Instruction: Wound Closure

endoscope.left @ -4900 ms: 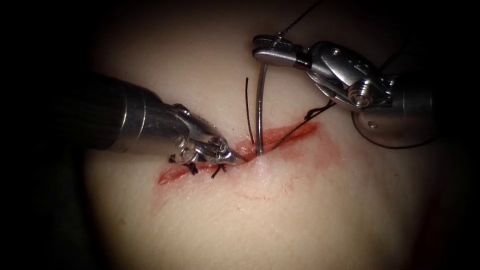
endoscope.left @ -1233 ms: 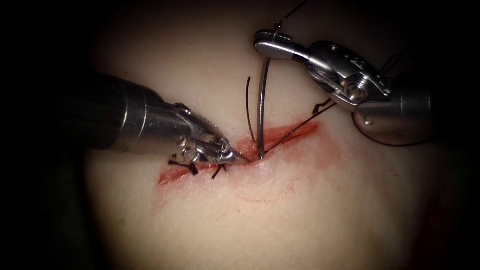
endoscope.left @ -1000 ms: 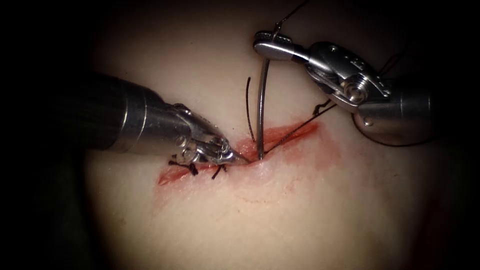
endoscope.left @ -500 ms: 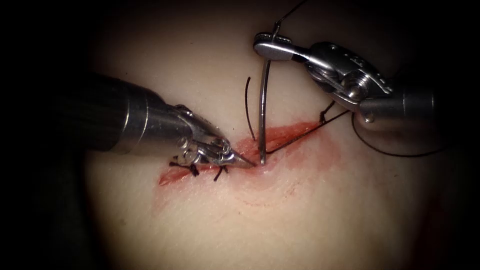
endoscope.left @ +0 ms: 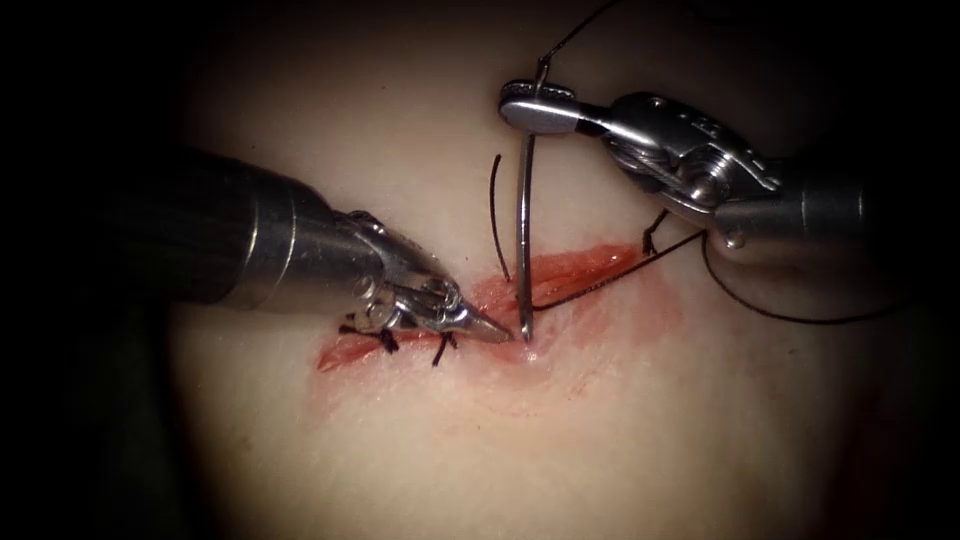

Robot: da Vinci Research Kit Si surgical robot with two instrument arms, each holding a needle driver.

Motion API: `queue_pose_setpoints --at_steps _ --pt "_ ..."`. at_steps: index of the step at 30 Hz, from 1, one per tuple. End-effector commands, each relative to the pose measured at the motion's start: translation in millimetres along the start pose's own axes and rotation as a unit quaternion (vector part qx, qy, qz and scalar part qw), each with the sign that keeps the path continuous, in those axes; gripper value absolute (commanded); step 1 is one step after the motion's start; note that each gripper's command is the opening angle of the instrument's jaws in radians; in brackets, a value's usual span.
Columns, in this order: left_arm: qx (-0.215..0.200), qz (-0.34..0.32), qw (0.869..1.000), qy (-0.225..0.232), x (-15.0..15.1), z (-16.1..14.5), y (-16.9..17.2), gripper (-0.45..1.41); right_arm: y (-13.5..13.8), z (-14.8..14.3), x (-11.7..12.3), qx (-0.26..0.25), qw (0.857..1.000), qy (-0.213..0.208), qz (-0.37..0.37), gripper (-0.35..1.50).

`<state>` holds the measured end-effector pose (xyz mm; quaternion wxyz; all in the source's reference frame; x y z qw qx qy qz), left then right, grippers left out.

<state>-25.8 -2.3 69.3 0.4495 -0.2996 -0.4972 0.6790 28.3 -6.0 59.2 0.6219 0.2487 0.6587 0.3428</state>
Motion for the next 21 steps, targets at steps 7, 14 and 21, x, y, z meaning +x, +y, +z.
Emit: queue_pose_setpoints --at_steps 7,14,21 --pt "-0.001 0.002 1.000 -0.004 -0.1 0.8 -0.5 -0.33 0.1 1.0 2.6 0.006 0.993 0.049 -0.107 -0.35" --pt "-0.002 0.003 1.000 -0.010 -0.2 1.1 -0.2 -0.42 -0.9 1.3 5.0 0.000 0.979 0.075 -0.189 -0.35" --pt "-0.006 0.002 1.000 -0.013 0.0 0.9 0.2 -0.43 -1.0 1.4 5.5 0.013 0.973 0.077 -0.219 -0.35"
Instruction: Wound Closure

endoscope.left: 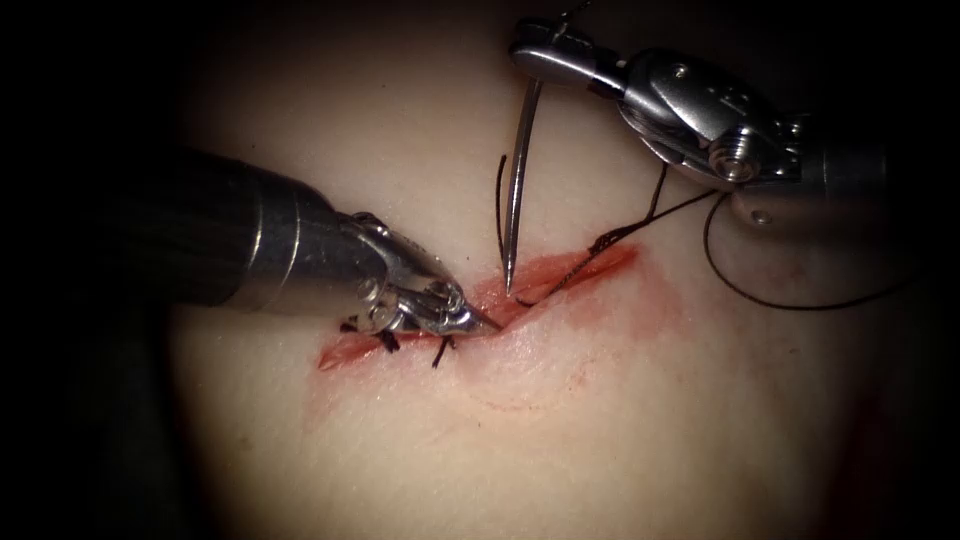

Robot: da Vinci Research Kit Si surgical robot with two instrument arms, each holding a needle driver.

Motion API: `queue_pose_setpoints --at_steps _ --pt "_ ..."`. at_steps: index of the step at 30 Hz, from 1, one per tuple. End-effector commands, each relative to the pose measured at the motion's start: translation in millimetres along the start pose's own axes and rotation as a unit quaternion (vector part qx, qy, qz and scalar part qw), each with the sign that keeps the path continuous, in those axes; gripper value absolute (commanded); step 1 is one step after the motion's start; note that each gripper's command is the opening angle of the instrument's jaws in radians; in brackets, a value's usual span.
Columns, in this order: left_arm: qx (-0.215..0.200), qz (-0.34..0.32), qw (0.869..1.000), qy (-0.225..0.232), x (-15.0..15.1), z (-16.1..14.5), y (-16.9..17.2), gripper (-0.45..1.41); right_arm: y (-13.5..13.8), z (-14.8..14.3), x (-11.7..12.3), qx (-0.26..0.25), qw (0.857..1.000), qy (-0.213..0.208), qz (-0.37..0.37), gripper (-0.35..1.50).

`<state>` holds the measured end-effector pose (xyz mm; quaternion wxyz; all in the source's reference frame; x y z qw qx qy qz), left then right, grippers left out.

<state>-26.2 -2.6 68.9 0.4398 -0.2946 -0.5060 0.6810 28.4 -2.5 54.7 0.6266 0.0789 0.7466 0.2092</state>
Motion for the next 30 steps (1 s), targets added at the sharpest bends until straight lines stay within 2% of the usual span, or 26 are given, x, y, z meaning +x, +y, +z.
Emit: queue_pose_setpoints --at_steps 1,23,30 --pt "-0.001 0.000 1.000 0.000 0.1 0.6 -0.3 -0.43 0.1 0.9 -0.3 0.002 1.000 0.001 -0.001 -0.35" --pt "-0.003 0.002 1.000 -0.006 0.1 0.6 -0.4 -0.42 -1.0 0.2 -2.1 0.050 0.998 -0.027 0.005 -0.35" --pt "-0.003 0.002 1.000 -0.007 0.1 0.6 -0.4 -0.42 -1.0 0.2 -2.0 0.058 0.998 -0.032 0.005 -0.35"
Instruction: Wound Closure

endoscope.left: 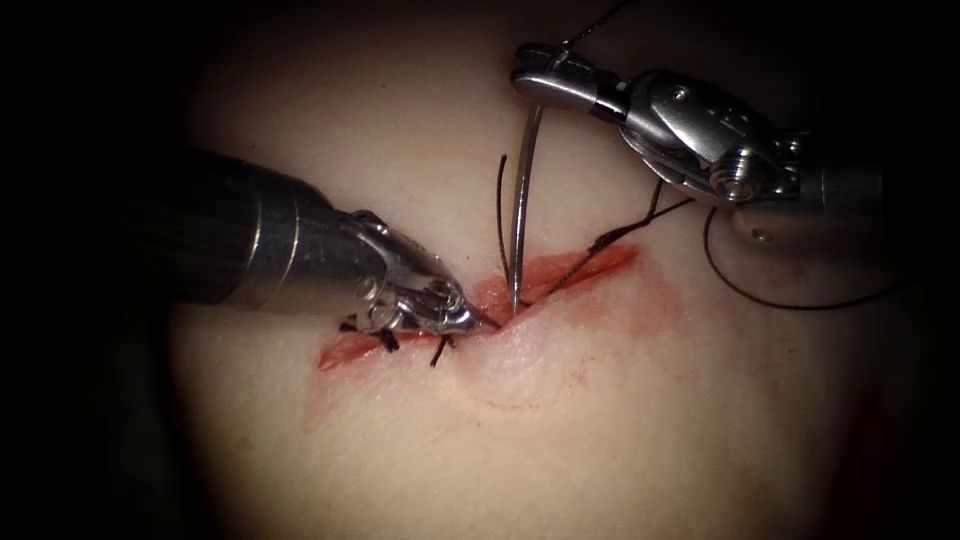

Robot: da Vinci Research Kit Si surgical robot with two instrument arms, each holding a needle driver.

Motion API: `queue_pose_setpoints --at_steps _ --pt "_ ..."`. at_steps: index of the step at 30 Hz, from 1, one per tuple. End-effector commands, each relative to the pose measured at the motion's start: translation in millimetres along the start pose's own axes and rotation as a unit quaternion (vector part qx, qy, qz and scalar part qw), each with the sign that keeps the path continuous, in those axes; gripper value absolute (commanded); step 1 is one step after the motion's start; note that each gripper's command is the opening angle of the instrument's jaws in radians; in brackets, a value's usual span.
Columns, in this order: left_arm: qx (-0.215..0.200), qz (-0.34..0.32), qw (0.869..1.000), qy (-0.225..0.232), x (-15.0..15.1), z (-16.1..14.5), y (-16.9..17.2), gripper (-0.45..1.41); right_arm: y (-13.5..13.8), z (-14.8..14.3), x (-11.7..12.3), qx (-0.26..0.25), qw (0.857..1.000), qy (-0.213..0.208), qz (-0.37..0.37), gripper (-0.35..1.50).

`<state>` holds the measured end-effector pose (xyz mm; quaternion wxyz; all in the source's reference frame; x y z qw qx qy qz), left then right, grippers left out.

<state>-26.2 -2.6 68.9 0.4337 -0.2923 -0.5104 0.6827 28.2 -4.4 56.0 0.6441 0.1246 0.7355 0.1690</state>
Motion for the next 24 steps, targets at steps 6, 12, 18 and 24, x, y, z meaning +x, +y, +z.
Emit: queue_pose_setpoints --at_steps 6,12,18,24 --pt "0.000 0.000 1.000 -0.001 0.1 0.6 -0.4 -0.42 0.3 0.7 -0.1 0.009 1.000 0.001 0.003 -0.35" --pt "0.000 0.001 1.000 0.000 0.1 0.6 -0.4 -0.42 0.3 0.6 -0.1 0.030 1.000 -0.002 0.005 -0.35" --pt "0.000 0.001 1.000 0.000 0.1 0.6 -0.4 -0.42 0.0 0.8 -0.2 0.029 0.999 -0.003 0.017 -0.35" --pt "0.000 0.001 1.000 0.000 0.1 0.6 -0.4 -0.40 -0.5 1.3 -0.6 0.032 0.999 -0.004 0.024 -0.35"
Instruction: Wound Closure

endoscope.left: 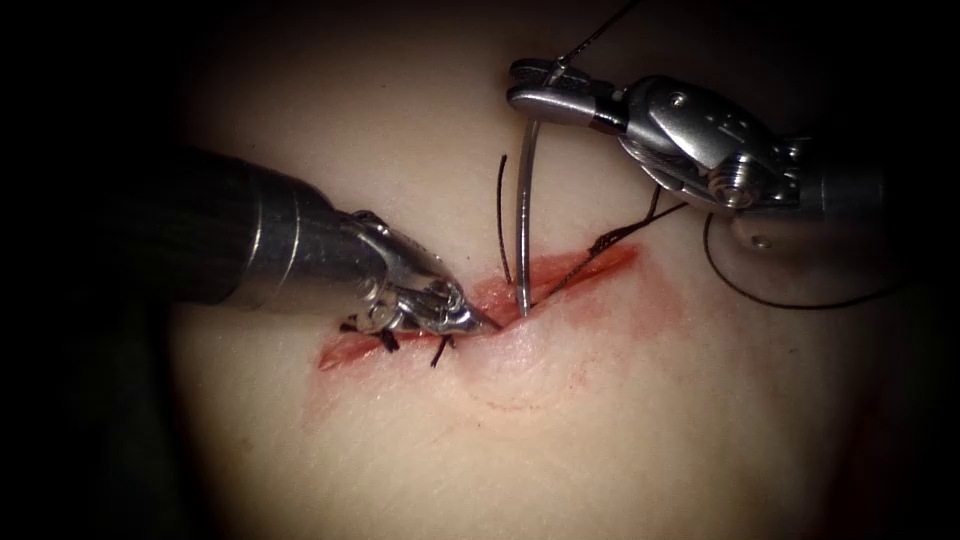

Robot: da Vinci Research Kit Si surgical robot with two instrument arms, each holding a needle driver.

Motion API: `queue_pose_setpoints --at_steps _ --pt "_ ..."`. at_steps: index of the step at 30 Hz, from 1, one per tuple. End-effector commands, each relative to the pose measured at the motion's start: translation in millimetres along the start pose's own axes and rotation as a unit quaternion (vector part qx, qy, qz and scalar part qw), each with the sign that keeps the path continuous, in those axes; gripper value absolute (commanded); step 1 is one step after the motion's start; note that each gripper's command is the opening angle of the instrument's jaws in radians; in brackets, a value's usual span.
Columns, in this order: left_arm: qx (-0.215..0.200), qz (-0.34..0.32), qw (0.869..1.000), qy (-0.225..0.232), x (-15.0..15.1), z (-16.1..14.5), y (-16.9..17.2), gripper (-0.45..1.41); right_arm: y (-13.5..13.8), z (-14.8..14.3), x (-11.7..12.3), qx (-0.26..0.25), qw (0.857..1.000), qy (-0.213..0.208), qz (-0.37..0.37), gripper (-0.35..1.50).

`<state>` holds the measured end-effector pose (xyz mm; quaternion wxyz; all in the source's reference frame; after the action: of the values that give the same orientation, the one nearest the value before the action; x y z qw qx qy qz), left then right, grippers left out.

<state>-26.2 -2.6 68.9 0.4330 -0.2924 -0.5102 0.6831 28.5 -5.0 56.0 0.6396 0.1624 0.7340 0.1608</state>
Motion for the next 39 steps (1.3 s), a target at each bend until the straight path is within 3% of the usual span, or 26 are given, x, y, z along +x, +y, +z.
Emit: queue_pose_setpoints --at_steps 1,15,39 --pt "0.000 0.000 1.000 0.000 0.1 0.6 -0.4 -0.40 -0.1 1.2 -0.4 0.002 1.000 0.001 0.003 -0.35" --pt "-0.001 0.001 1.000 -0.001 0.1 0.6 -0.3 -0.40 -0.2 1.2 -1.0 -0.003 0.996 -0.007 0.089 -0.35" --pt "-0.001 0.002 1.000 -0.003 0.1 0.7 -0.4 -0.40 -1.5 1.0 -2.8 -0.053 0.987 -0.027 0.146 -0.35"
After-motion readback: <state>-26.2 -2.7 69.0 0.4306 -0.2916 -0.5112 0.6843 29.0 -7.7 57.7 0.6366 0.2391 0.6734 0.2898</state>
